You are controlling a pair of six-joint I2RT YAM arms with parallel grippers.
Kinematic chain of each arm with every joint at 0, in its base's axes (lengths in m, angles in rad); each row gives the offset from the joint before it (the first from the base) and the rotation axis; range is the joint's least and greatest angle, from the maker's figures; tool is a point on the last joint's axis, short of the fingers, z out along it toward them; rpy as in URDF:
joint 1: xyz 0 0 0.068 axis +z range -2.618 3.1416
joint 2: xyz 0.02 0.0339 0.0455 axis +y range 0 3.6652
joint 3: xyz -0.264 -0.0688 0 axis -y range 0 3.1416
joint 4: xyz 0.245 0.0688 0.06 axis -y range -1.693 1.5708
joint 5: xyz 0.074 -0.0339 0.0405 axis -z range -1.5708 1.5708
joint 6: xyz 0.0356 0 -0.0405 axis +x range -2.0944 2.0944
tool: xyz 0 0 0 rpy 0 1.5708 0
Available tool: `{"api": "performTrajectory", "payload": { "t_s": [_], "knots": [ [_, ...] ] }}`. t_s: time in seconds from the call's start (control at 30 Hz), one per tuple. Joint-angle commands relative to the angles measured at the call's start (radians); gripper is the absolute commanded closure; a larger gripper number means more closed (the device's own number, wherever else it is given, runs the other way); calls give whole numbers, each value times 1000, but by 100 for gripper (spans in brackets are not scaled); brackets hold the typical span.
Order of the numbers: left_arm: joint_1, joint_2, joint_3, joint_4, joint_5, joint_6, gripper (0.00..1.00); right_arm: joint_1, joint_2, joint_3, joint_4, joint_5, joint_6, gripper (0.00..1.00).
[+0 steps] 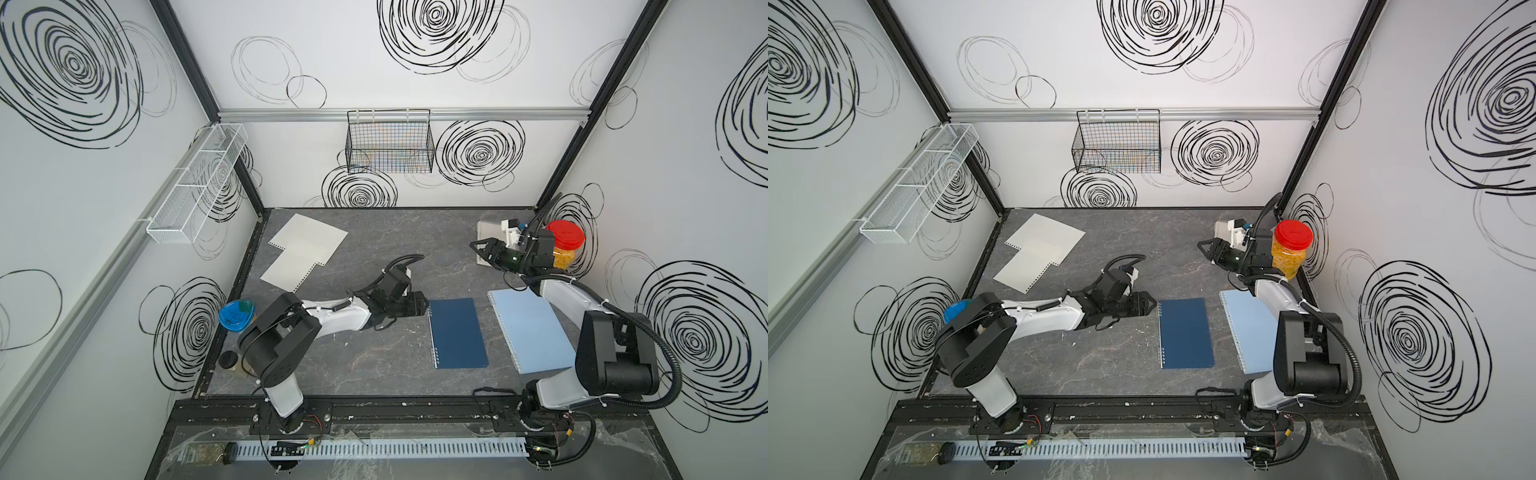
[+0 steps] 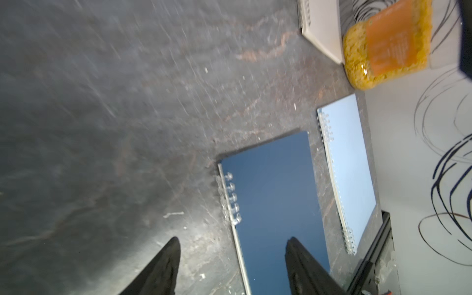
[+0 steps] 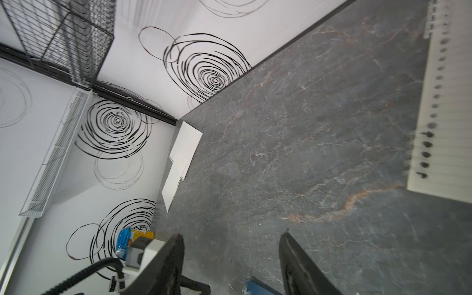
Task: Tear off pages from different notebooks
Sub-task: Place the notebook at the center of the board, then move the notebook to the center of the board.
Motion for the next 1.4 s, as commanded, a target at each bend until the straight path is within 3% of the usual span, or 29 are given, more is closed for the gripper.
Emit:
{"api": "performTrajectory", "payload": {
  "t_s": [0.0, 0.17, 0.3, 0.47, 0.77, 1.37],
  "knots": [
    [78, -67, -49, 21, -73, 81, 31, 16, -10, 74, -170, 138, -109, 37],
    [175, -156, -110, 80, -54, 121, 31, 63, 10, 163, -337, 377, -182, 37],
    [213, -237, -116, 77, -39, 209, 26, 90, 28, 186, -366, 463, -196, 36],
    [230, -290, -72, -8, -127, 291, 22, 113, 49, 196, -365, 534, -180, 35],
    [324, -316, -75, -19, -160, 300, 18, 131, 93, 196, -354, 576, -179, 34],
    [341, -186, 25, -119, -130, 306, 19, 147, 188, 287, -394, 626, -195, 32]
  ]
}}
